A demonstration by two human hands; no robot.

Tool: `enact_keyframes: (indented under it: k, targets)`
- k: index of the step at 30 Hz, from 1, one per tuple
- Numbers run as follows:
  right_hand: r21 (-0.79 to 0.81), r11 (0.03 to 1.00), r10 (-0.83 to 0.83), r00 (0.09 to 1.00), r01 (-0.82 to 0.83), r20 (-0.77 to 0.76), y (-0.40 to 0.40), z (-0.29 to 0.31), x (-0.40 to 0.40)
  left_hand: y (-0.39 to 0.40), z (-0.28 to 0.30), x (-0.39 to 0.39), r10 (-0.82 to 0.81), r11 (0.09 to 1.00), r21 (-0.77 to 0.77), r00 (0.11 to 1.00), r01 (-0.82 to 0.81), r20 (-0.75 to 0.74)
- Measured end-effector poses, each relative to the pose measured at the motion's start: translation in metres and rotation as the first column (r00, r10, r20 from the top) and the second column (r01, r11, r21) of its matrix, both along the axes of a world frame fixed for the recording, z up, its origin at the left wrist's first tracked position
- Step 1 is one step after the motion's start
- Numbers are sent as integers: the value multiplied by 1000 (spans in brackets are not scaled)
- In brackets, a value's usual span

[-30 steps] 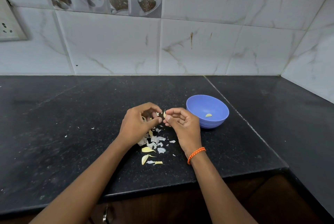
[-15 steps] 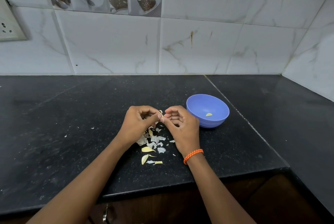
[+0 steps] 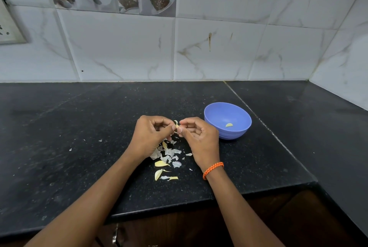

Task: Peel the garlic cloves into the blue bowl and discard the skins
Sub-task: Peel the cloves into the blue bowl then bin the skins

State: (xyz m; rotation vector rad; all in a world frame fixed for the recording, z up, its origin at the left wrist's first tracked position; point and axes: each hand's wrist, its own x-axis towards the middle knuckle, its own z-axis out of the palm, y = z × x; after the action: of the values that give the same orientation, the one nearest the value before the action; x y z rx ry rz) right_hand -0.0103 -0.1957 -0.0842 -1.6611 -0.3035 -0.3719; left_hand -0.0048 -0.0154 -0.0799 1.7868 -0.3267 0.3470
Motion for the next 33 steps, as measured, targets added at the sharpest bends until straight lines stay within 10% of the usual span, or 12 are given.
enact_keyframes:
  k: [18,33]
  targets:
    - [-283,948,-62,955,147,289,3,-2,0,-1,0,-2,52,991,124,998,-56,30]
    - [-255,960,-64,977,115,202,3,-10,5,-4,1,-4,169,951,246,980,-189,101]
